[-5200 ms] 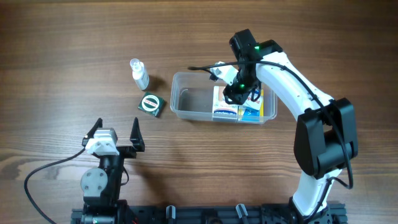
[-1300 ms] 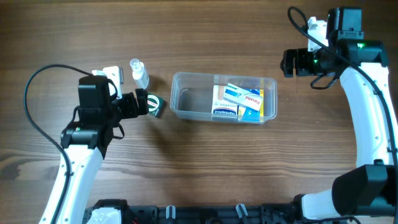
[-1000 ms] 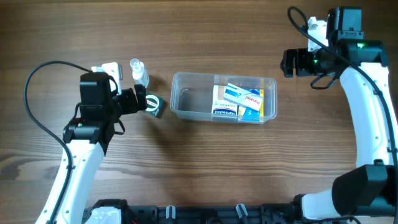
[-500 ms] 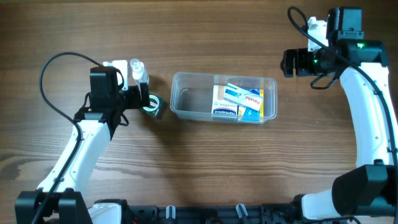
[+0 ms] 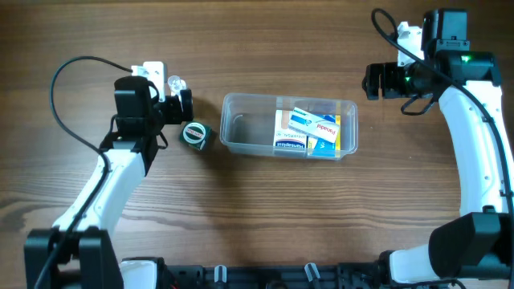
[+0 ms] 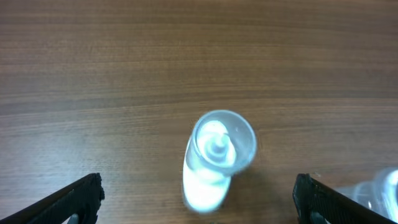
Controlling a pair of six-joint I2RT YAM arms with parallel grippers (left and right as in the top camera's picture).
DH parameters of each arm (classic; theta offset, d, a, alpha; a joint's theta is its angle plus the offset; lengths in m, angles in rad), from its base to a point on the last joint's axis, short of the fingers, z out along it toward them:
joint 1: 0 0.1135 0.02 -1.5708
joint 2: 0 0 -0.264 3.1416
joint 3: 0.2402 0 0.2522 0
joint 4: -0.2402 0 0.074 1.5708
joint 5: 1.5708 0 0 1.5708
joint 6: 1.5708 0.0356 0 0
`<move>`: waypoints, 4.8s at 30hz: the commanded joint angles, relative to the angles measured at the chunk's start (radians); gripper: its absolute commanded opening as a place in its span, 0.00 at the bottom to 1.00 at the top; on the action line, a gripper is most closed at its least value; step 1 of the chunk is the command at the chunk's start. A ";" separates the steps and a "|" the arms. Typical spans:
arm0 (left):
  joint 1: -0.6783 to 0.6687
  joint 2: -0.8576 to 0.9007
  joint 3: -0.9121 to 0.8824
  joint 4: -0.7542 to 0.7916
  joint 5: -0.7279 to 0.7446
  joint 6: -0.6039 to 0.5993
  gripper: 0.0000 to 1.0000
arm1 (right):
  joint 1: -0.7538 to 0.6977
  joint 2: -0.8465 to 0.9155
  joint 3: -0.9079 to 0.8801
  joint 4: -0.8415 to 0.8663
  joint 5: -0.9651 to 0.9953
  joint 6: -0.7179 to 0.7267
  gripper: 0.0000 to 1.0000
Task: Pack container
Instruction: 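Return the right arm to rest and reach the left gripper to the white bottle, then close the left gripper around the white spray bottle and lift it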
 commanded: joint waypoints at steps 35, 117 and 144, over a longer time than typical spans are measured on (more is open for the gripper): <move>-0.005 0.177 0.016 0.158 0.053 0.019 0.65 | 0.003 -0.012 0.003 0.002 0.007 0.019 1.00; 0.010 0.127 0.016 0.086 -0.005 0.019 0.82 | 0.003 -0.012 0.003 0.002 0.006 0.019 1.00; 0.010 0.153 0.016 0.068 0.045 0.079 0.38 | 0.003 -0.012 0.003 0.002 0.006 0.019 0.99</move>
